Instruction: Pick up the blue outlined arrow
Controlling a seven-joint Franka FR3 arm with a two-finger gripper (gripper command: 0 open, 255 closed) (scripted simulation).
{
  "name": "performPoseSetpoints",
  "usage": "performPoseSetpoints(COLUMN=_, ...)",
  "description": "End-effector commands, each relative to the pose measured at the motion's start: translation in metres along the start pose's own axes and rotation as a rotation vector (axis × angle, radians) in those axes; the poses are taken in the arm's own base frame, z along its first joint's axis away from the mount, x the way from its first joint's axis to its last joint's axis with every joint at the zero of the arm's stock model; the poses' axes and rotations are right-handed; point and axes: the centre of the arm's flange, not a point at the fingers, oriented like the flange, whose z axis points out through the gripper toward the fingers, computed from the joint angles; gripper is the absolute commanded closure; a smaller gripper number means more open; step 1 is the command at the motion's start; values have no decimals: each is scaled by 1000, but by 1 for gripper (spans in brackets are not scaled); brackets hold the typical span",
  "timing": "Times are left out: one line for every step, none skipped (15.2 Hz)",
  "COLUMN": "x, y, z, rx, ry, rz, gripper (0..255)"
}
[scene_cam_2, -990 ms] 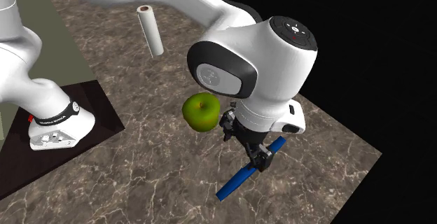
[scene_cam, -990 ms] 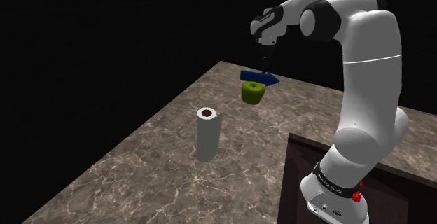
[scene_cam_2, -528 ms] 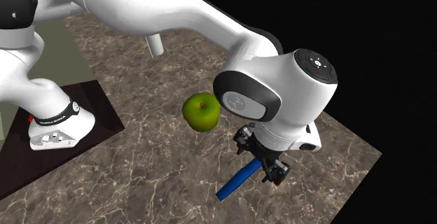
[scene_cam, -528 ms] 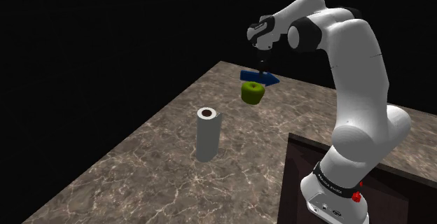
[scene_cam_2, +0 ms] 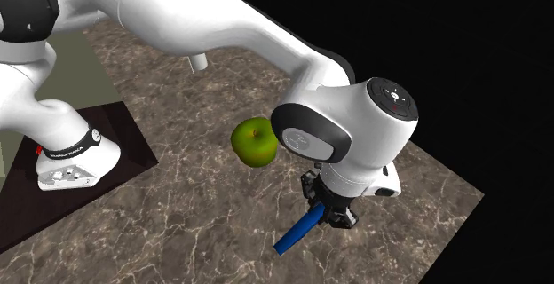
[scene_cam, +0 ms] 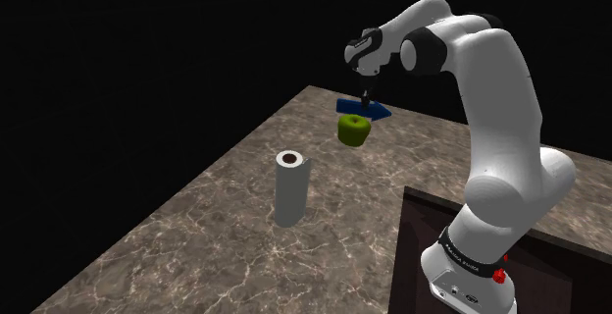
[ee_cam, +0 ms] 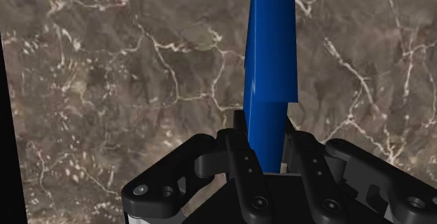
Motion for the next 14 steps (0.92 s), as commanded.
performPoseSetpoints(x=0, y=0, z=0, rx=0, ry=0, rz=0, gripper=255)
performPoseSetpoints(x=0, y=0, z=0, rx=0, ry=0, rz=0, gripper=255)
performPoseSetpoints(x=0, y=0, z=0, rx=0, ry=0, rz=0, gripper=255)
performPoseSetpoints(x=0, y=0, z=0, rx=0, ry=0, rz=0, gripper=255)
performPoseSetpoints(x=0, y=0, z=0, rx=0, ry=0, rz=0, gripper=255)
performPoseSetpoints(x=0, y=0, z=0, rx=0, ry=0, rz=0, gripper=255)
performPoseSetpoints(x=0, y=0, z=0, rx=0, ry=0, rz=0, gripper=255)
performPoseSetpoints(x=-1, y=0, z=-5, rx=0, ry=0, rz=0, gripper=255)
performPoseSetpoints(x=-2, y=0, z=-10, rx=0, ry=0, rz=0, gripper=255)
performPoseSetpoints(x=-3, y=-1, z=-16, rx=0, ry=0, rz=0, gripper=255)
performPoseSetpoints(x=-4, y=-1, z=-21, rx=0, ry=0, rz=0, gripper=255)
performPoseSetpoints(x=-4, y=-1, z=-26, rx=0, ry=0, rz=0, gripper=255)
performPoseSetpoints(x=-5, y=-1, z=-31, rx=0, ry=0, rz=0, gripper=255)
performPoseSetpoints(x=-6, y=-1, z=-36, rx=0, ry=0, rz=0, gripper=255)
